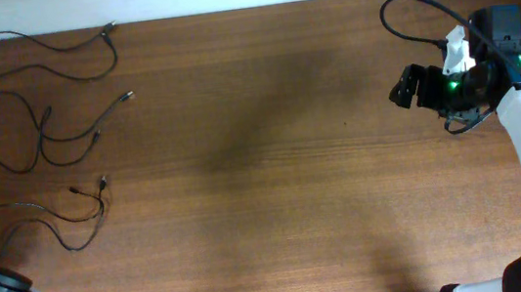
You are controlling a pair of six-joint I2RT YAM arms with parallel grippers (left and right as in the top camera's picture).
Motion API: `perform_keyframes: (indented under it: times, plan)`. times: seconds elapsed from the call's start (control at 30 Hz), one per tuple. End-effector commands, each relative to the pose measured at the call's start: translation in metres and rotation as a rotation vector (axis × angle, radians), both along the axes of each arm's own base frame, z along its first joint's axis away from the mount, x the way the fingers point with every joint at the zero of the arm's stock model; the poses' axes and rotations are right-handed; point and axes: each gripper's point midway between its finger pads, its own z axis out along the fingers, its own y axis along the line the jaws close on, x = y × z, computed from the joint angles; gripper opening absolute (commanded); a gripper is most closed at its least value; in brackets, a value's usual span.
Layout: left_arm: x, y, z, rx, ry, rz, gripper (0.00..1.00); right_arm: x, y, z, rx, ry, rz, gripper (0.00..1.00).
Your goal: Untangle cables
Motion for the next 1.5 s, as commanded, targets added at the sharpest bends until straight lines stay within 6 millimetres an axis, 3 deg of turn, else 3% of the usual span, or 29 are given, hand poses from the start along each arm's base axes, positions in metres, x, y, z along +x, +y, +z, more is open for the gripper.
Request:
perform_keyframes:
  times: [0.0,0.07,0.2,0.27,0.37,0.57,0.77,0.93,1.13,1.17,1.2,1.3,1.33,1.47]
  plan:
    - [0.0,0.0,-0.017,-0.02,0.0,0.002,0.58,-0.001,0.002,0.001,0.022,0.004,-0.003,0.99]
    - [0.003,0.004,-0.016,-0.003,-0.011,0.002,0.5,-0.001,0.002,0.001,0.022,0.004,-0.003,0.99]
    - [0.007,0.011,-0.015,0.027,-0.028,0.002,0.09,-0.001,0.006,0.003,0.043,0.002,0.005,0.99]
    - [0.008,0.014,-0.014,0.039,-0.034,0.001,0.01,-0.001,0.006,0.003,0.043,0.002,0.005,0.99]
    - [0.011,0.019,-0.013,0.055,-0.036,-0.038,0.0,-0.001,0.006,0.003,0.043,0.002,0.005,0.99]
    - [0.022,0.039,-0.007,0.113,0.01,-0.321,0.0,-0.002,0.007,0.002,0.047,0.009,0.006,0.98]
    - [0.03,0.054,0.0,0.171,0.048,-0.477,0.0,-0.002,0.007,0.002,0.047,0.008,0.007,0.99]
    - [0.017,0.077,0.022,0.262,0.166,-0.431,0.0,-0.002,0.007,0.002,0.047,0.009,0.006,0.98]
    - [0.025,0.093,0.047,0.328,0.152,-0.419,0.01,-0.002,0.007,0.003,0.06,0.012,-0.015,0.99]
    - [0.029,0.096,0.051,0.339,0.142,-0.422,0.06,-0.002,0.007,0.003,0.06,0.012,-0.015,0.99]
    - [0.031,0.097,0.054,0.345,0.132,-0.424,0.18,-0.002,0.007,0.003,0.06,0.012,-0.015,0.99]
    - [0.042,0.094,0.052,0.331,0.07,-0.45,0.92,-0.002,0.007,0.003,0.06,0.012,-0.015,0.99]
    - [0.045,0.092,0.051,0.324,0.051,-0.458,0.99,-0.002,0.007,0.003,0.06,0.012,-0.015,0.98]
    - [0.055,0.086,0.048,0.299,-0.008,-0.485,0.99,-0.002,0.007,0.003,0.06,0.012,-0.015,0.98]
